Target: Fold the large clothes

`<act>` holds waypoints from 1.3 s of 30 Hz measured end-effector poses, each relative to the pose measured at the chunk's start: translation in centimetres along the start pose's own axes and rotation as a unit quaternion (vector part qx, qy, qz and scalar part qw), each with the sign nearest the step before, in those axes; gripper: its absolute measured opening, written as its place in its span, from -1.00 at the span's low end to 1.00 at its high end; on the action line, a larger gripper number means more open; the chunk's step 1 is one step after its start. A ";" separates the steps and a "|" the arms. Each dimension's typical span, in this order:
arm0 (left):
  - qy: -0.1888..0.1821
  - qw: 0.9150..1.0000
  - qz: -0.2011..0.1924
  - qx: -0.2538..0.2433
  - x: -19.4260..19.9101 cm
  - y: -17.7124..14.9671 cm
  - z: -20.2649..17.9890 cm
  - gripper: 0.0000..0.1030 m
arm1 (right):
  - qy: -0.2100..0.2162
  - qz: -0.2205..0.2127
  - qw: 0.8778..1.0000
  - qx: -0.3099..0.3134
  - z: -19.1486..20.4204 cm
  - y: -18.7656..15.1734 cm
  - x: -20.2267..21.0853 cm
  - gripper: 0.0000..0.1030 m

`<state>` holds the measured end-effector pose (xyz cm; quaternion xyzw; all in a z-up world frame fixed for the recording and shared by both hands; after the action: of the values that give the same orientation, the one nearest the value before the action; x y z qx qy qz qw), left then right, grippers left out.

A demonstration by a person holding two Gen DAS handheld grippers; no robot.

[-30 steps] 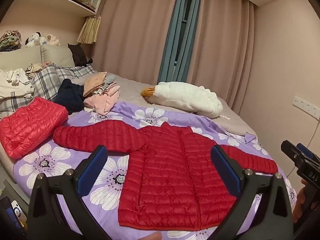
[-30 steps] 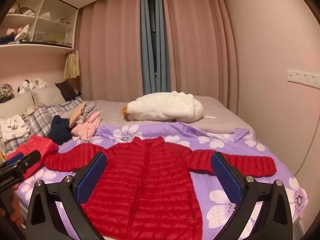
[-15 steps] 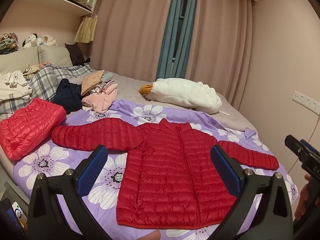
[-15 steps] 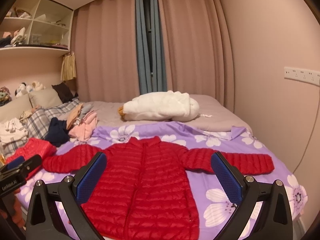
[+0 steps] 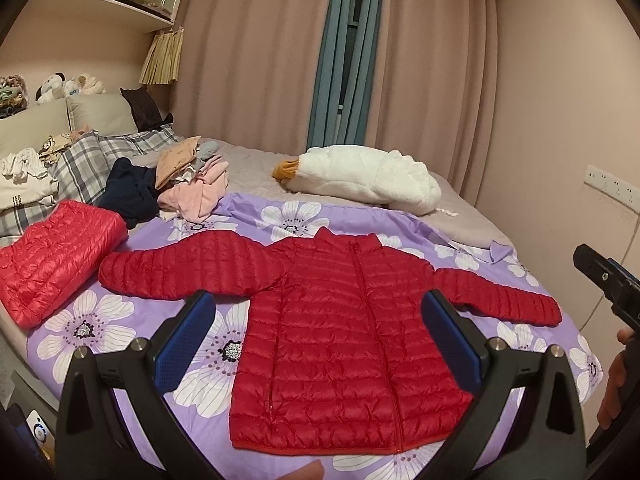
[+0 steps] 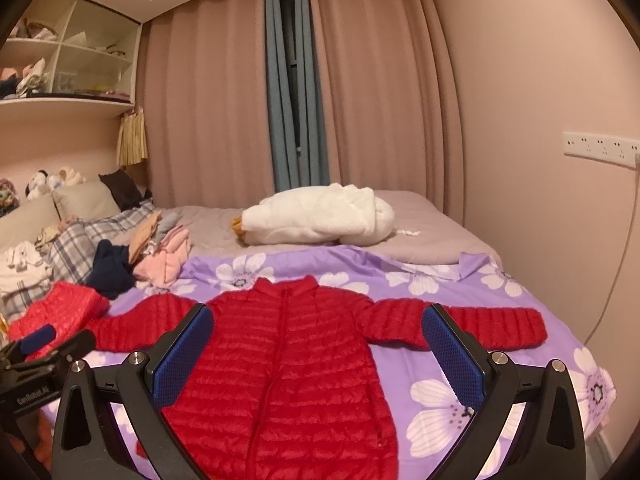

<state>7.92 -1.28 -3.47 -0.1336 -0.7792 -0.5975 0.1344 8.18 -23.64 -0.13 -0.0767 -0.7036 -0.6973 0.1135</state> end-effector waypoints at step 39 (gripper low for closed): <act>0.014 1.000 -0.015 0.014 0.2 0.5 1.3 1.00 | -0.001 0.004 1.000 0.025 1.3 -0.4 -0.7 1.00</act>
<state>7.82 0.13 -3.29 -0.1114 -0.7874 -0.5903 0.1384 8.68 -22.33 -0.71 -0.0775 -0.7205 -0.6791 0.1172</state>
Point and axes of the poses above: each gripper's, at about its wrist camera, not at the fingertips, and x roughly against the way its jaws point, z to its left, y to its top, the point moved 7 cm from there along -x, roughly the way its jaws point, and after that the axes turned 7 degrees about x, right-handed, at the moved point
